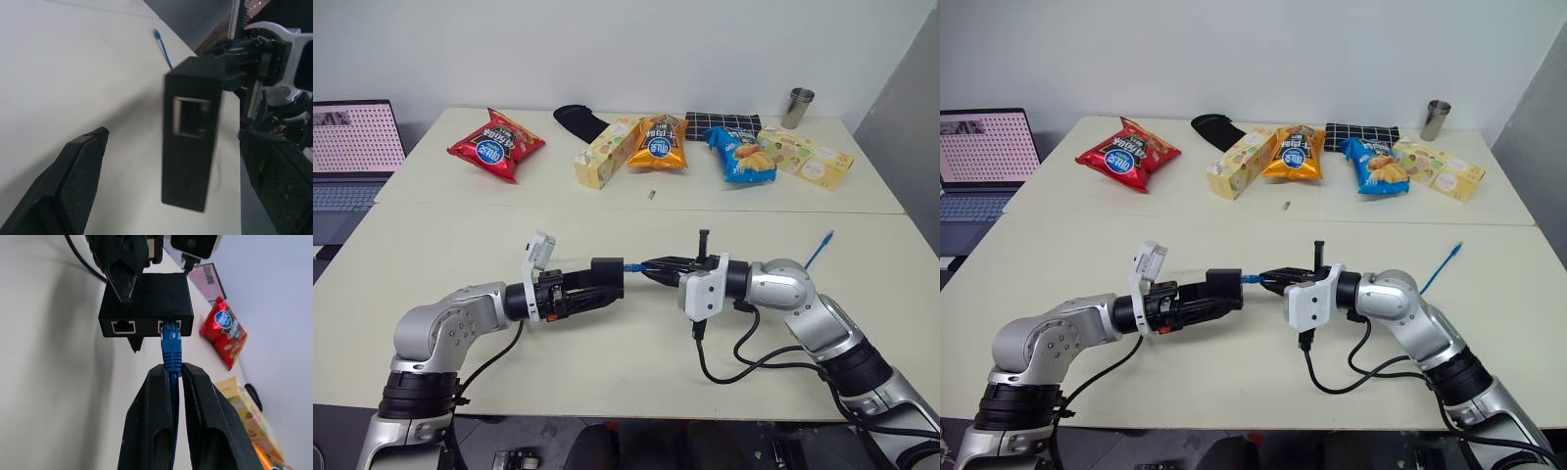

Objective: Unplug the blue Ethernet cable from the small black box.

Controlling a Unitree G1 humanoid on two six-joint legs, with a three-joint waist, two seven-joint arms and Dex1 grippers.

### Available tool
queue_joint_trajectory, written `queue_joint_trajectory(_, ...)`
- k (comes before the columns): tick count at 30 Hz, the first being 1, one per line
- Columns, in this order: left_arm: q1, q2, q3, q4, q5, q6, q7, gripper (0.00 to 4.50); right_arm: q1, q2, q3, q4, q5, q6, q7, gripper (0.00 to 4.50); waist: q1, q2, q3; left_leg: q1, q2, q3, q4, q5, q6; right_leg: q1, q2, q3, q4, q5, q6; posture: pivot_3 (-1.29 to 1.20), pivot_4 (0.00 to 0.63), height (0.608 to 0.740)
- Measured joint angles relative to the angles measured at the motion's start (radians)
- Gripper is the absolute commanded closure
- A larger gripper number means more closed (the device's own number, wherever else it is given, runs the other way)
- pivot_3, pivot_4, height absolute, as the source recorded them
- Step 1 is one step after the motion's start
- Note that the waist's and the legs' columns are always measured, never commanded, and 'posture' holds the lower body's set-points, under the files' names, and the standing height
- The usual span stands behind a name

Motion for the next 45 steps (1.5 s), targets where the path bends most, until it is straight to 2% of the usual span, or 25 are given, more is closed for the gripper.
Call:
queue_joint_trajectory(13, -0.02, 0.002, 0.027, 0.035, -0.056, 0.043, -0.008, 3.04, 0.001, -0.016, -0.031, 0.035, -0.032, -0.098, -0.031, 4.45, 0.001, 0.0, 0.0, 0.0, 0.0, 0.0, 0.0, 0.0, 0.0, 0.0, 0.0, 0.0, 0.0, 0.0, 0.0, 0.0, 0.15, 0.74)
queue_joint_trajectory(17, -0.02, 0.012, 0.026, 0.027, -0.074, 0.046, -0.036, 3.71, 0.001, -0.02, -0.044, 0.054, -0.032, -0.103, -0.033, 4.45, 0.001, 0.0, 0.0, 0.0, 0.0, 0.0, 0.0, 0.0, 0.0, 0.0, 0.0, 0.0, -0.001, 0.0, 0.0, 0.0, 0.15, 0.74)
queue_joint_trajectory(20, -0.015, 0.021, 0.022, 0.019, -0.071, 0.045, -0.047, 3.72, 0.004, -0.026, -0.044, 0.054, -0.03, -0.122, -0.022, 4.45, 0.0, 0.0, 0.0, 0.0, 0.0, 0.0, 0.0, 0.0, 0.0, 0.0, 0.0, 0.0, -0.001, 0.0, 0.0, 0.0, 0.15, 0.74)
queue_joint_trajectory(22, -0.007, 0.022, 0.014, 0.018, -0.069, 0.044, -0.049, 3.72, 0.013, -0.028, -0.044, 0.054, -0.03, -0.126, -0.015, 3.73, 0.001, 0.0, 0.0, 0.0, 0.0, 0.0, 0.0, 0.0, 0.0, 0.001, 0.0, 0.0, -0.001, 0.0, 0.0, 0.0, 0.15, 0.74)
queue_joint_trajectory(24, -0.008, 0.024, 0.001, 0.018, -0.053, 0.034, -0.051, 3.72, 0.019, -0.041, -0.039, 0.037, -0.009, -0.126, 0.015, 3.43, 0.002, 0.0, 0.0, 0.0, 0.0, 0.0, 0.0, 0.0, 0.0, 0.001, 0.0, 0.0, -0.001, 0.0, 0.0, 0.0, 0.15, 0.74)
queue_joint_trajectory(25, -0.009, 0.026, -0.004, 0.019, -0.043, 0.03, -0.053, 3.72, 0.024, -0.046, -0.036, 0.02, 0.007, -0.123, 0.032, 3.13, 0.002, 0.0, 0.0, 0.0, 0.0, 0.0, 0.0, 0.0, 0.0, 0.001, 0.0, 0.0, -0.001, 0.0, 0.0, 0.0, 0.15, 0.74)
queue_joint_trajectory(29, -0.032, 0.028, -0.05, 0.03, 0.013, -0.039, -0.086, 3.72, 0.078, -0.105, -0.045, -0.104, 0.157, 0.047, 0.14, 2.2, 0.004, 0.0, 0.0, 0.0, 0.0, 0.0, 0.0, 0.0, 0.0, 0.002, 0.0, 0.0, -0.002, 0.0, 0.0, 0.0, 0.15, 0.74)
queue_joint_trajectory(33, -0.034, 0.028, -0.105, 0.047, 0.106, -0.162, -0.135, 3.72, 0.137, -0.128, -0.113, -0.264, 0.422, 0.417, 0.164, 2.17, 0.004, 0.0, 0.0, 0.0, 0.0, -0.001, 0.0, 0.0, 0.0, 0.002, 0.0, 0.0, -0.002, 0.0, 0.0, 0.0, 0.15, 0.74)
queue_joint_trajectory(37, -0.034, 0.028, -0.14, 0.056, 0.158, -0.268, -0.212, 3.72, 0.14, -0.095, -0.198, -0.375, 0.756, 0.82, 0.077, 2.17, 0.003, 0.0, 0.0, 0.0, 0.0, -0.001, 0.0, 0.0, 0.0, 0.002, 0.0, -0.001, -0.002, 0.0, 0.0, 0.0, 0.15, 0.74)
queue_joint_trajectory(39, -0.035, 0.027, -0.15, 0.063, 0.167, -0.308, -0.25, 3.72, 0.141, -0.073, -0.221, -0.38, 0.864, 0.952, 0.037, 2.17, 0.003, 0.0, 0.0, 0.0, 0.0, -0.001, 0.0, 0.0, 0.0, 0.002, 0.0, 0.0, -0.003, 0.0, 0.0, 0.0, 0.15, 0.74)
queue_joint_trajectory(42, -0.037, 0.02, -0.153, 0.084, 0.17, -0.338, -0.287, 3.72, 0.143, -0.052, -0.232, -0.378, 0.934, 1.056, 0.001, 2.17, 0.004, 0.0, 0.0, 0.0, 0.0, -0.001, 0.0, 0.0, 0.0, 0.003, 0.0, 0.0, -0.004, 0.0, 0.0, 0.0, 0.15, 0.74)
queue_joint_trajectory(45, -0.043, 0.02, -0.155, 0.086, 0.17, -0.348, -0.316, 3.72, 0.138, -0.013, -0.243, -0.337, 0.949, 1.085, -0.023, 2.17, 0.004, 0.0, 0.0, 0.0, -0.001, -0.001, 0.0, 0.0, 0.0, 0.003, 0.0, 0.0, -0.004, 0.0, 0.0, 0.0, 0.15, 0.74)
